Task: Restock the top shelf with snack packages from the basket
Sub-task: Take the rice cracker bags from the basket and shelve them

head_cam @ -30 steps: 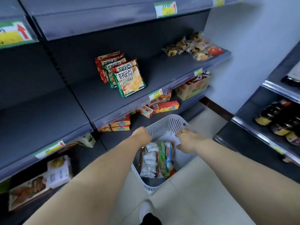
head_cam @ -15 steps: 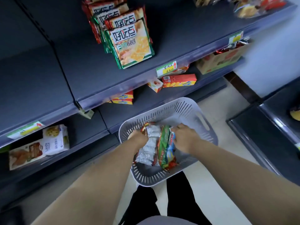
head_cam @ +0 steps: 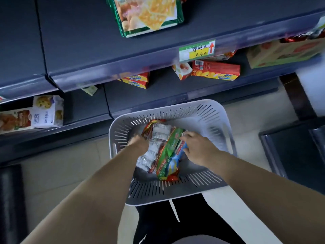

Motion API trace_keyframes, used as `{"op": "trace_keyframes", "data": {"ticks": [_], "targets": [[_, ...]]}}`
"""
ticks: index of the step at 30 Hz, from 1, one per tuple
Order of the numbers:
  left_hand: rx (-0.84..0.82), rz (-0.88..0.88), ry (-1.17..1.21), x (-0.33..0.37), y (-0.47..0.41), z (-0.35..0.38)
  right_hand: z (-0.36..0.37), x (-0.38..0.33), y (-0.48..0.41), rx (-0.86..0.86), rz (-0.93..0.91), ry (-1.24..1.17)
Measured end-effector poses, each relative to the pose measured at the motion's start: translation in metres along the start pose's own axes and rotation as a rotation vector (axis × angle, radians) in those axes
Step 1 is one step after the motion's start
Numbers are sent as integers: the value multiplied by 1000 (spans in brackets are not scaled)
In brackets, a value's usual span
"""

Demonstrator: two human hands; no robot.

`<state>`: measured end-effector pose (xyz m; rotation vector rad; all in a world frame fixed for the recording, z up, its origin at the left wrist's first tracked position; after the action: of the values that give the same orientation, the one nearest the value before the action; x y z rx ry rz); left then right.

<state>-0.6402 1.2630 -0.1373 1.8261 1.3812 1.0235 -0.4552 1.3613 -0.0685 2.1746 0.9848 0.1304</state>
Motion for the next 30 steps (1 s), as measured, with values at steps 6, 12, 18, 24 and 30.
{"op": "trace_keyframes", "data": {"ticks": [6, 12, 18, 24, 30], "targets": [[79, -5, -22, -9, -10, 13, -13, 16, -5, -1, -34, 24], [162, 81, -218, 7, 2, 1, -18, 16, -5, -19, -64, -3], [115, 170, -127, 22, 38, -13, -21, 17, -3, -52, -51, -57], [82, 200, 20, 22, 77, -36, -36, 20, -1, -14, 118, -203], [128, 278, 105, 26, 106, -66, -62, 7, 16, 139, 70, -254]]}}
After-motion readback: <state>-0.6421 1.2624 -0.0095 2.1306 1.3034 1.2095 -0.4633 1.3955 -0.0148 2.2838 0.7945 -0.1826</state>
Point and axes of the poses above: each hand's wrist, its own y-axis away from the middle knuckle, its own z-axis out of the palm, x = y × z, the point moved 1 cm from there along -y, towards the middle knuckle, and after that the axes turned 4 degrees about y, right-handed, at the moved point
